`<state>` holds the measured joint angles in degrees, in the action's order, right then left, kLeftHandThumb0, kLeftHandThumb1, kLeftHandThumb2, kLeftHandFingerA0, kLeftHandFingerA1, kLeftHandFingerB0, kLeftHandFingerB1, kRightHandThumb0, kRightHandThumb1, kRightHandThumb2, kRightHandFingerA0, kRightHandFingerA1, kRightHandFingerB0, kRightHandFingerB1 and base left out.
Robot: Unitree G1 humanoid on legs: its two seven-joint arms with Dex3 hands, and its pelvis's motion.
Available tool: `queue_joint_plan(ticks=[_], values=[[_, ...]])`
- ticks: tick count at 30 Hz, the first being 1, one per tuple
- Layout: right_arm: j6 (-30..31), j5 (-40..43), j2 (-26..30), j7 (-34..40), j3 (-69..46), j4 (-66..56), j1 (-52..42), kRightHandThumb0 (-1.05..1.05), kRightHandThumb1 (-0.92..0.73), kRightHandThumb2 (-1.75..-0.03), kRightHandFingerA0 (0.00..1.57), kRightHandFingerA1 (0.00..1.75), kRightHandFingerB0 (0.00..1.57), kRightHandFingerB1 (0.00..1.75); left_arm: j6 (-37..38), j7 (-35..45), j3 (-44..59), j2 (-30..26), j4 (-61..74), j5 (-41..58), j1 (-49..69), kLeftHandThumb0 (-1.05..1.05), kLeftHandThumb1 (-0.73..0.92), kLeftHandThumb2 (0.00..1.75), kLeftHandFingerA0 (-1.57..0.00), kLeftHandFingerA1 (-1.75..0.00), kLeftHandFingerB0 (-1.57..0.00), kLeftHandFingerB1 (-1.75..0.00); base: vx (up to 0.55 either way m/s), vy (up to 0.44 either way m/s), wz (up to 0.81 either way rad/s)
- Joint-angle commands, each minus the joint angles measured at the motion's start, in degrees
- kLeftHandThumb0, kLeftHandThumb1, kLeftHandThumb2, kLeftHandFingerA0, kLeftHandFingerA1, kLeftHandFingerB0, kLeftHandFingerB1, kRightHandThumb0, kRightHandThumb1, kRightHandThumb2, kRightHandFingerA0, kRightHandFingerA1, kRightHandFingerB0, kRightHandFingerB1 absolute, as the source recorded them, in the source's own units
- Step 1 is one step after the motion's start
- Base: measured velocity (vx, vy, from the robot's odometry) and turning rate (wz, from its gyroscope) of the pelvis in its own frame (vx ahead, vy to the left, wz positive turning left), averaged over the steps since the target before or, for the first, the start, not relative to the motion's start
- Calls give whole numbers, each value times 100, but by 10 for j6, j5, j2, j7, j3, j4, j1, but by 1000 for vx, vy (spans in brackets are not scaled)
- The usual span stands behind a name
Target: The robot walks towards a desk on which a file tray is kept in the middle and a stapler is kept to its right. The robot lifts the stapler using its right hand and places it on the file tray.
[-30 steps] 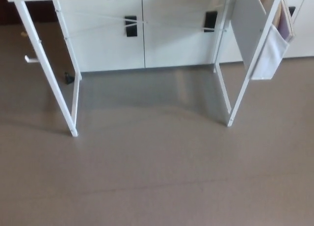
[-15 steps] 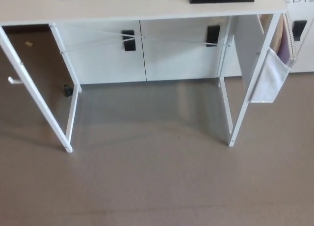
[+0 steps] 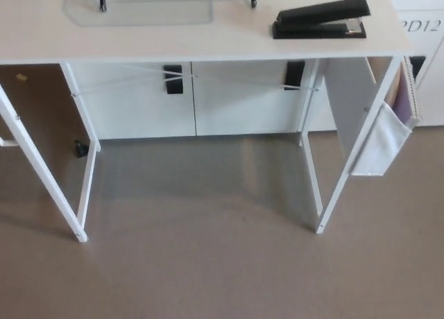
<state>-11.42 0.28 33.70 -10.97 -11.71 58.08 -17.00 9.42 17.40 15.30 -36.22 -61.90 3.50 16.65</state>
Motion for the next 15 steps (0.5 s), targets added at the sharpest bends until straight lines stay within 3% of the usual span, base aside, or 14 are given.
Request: queue_joint_plan(ticks=[1,2,3,4,5,6,7,9,10,11,12,13,14,15], values=[[0,5,5,-5,-6,14,6,-68,-55,-88,19,48,0,23,2,-7,-3,-8,-11,-7,-6,-52,60,58,-47,-42,-27,-32,148,-131,10],[0,5,5,-5,-6,15,7,-68,-55,-88,19,48,0,23,2,-7,-3,-8,-12,-7,-6,-52,60,58,-47,-42,-27,-32,87,-131,3],[-7,12,0,-5,-13,7,0,-62,-67,-63,22,36,4,20,5,-6,-3,-8,-16,-6,-8,-53,60,58,-46,-42,-26,-32,115,-183,8],[-10,15,-1,-5,-16,4,-3,-62,-67,-63,22,36,4,20,6,-5,-3,-8,-18,-5,-8,-53,60,58,-46,-42,-26,-32,152,-226,15],[-15,-2,4,2,-4,5,-4,-71,-58,-91,21,49,0,21,6,-1,-2,-8,-17,-2,-7,-53,60,58,-44,-41,-26,-32,180,-229,22],[-10,-6,7,3,-2,4,3,-71,-58,-90,23,50,0,21,1,-1,-4,-8,-19,-4,-17,-54,59,58,-44,-41,-26,-31,132,-320,-49],[-7,-4,7,2,-2,0,4,-72,-58,-91,22,49,0,21,-5,0,-3,-8,-21,-2,-24,-58,51,75,-37,-48,-21,-40,180,-219,31],[-4,-16,14,1,10,-15,-3,-72,-60,-94,25,51,0,19,-6,3,-2,-10,-20,0,-28,-58,51,76,-37,-49,-21,-41,118,-177,8],[-17,-9,11,2,4,-12,-5,-64,-72,-62,38,42,0,22,-6,4,3,-8,-9,6,-22,-50,60,58,-44,-42,-26,-32,87,-120,5],[-16,-18,12,12,10,-3,-6,-66,-73,-62,42,39,0,22,-8,6,2,-9,-1,5,-17,-50,60,58,-43,-41,-27,-32,124,-100,4],[-19,-7,7,10,1,7,-1,-68,-57,-92,27,51,0,23,-8,5,0,-10,-1,2,-16,-52,60,58,-45,-41,-27,-32,123,-60,-1],[-21,5,0,9,-9,19,6,-60,-66,-63,29,38,5,19,-5,-1,-3,-10,6,-3,-11,-53,60,58,-46,-41,-28,-32,133,-35,-5],[-27,13,-5,10,-18,23,7,-58,-66,-62,28,39,7,19,-7,-1,-4,-10,13,-4,-7,-54,60,58,-46,-41,-28,-32,151,9,-8],[-27,7,-2,8,-14,26,8,-67,-54,-88,19,49,0,24,-7,-1,-5,-10,15,-5,-6,-53,61,58,-46,-41,-28,-32,156,37,-6]])
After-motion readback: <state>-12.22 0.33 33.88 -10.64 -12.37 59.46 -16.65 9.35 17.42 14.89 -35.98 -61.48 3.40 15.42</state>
